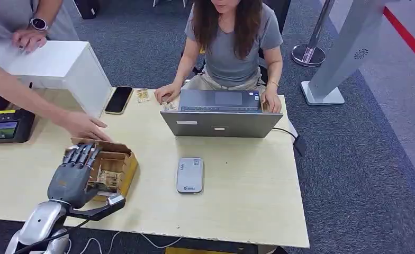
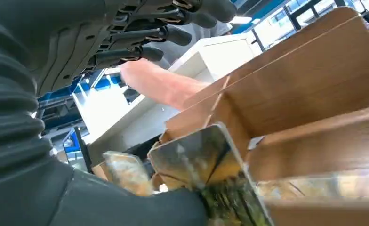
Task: Pass the card to the sensor for recognition and then transmit it.
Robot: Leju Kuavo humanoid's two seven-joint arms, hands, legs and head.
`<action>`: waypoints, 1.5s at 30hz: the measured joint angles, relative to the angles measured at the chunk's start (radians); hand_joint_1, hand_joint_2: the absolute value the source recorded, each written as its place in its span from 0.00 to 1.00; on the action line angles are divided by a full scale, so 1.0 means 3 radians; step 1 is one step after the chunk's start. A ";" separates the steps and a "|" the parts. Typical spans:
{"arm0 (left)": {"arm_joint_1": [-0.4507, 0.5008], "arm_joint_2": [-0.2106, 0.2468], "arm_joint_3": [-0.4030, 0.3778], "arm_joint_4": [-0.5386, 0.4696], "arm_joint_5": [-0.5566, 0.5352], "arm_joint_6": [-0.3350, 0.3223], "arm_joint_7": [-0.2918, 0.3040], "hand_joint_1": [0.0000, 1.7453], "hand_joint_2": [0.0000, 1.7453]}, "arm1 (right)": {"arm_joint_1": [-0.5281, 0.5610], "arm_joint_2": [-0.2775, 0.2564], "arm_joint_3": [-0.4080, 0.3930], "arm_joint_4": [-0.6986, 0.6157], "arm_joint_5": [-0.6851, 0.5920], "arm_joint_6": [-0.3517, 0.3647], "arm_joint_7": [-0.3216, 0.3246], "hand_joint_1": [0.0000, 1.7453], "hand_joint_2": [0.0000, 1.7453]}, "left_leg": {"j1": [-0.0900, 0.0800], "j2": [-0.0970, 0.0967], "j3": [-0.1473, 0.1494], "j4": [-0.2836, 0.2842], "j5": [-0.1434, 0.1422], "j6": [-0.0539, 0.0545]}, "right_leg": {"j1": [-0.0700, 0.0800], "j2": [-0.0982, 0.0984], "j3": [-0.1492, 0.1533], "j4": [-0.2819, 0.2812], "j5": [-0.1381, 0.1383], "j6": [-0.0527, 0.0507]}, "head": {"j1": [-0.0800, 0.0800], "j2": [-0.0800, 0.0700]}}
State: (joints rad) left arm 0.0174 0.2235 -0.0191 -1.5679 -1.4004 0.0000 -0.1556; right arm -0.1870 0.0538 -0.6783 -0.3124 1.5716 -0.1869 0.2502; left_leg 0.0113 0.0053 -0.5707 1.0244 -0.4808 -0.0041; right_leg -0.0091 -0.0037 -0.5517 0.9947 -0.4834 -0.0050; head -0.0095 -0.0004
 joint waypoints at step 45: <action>0.0028 0.0065 -0.0029 0.0053 0.0117 -0.0072 0.0025 1.00 1.00 | -0.0030 -0.0015 0.0019 0.0000 -0.0001 -0.0043 -0.0013 0.00 1.00 | 0.0000 0.0000 -0.0001 0.0000 0.0000 0.0000 | 0.0000 0.0000 0.0000 0.0000 0.0000 0.0000 | 0.0001 0.0000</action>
State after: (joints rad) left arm 0.0259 0.2430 -0.0278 -1.5518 -1.3653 -0.0217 -0.1480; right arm -0.1960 0.0492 -0.6725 -0.3124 1.5713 -0.1999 0.2464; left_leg 0.0112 0.0053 -0.5710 1.0244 -0.4808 -0.0041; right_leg -0.0091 -0.0037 -0.5517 0.9947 -0.4834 -0.0050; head -0.0092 -0.0004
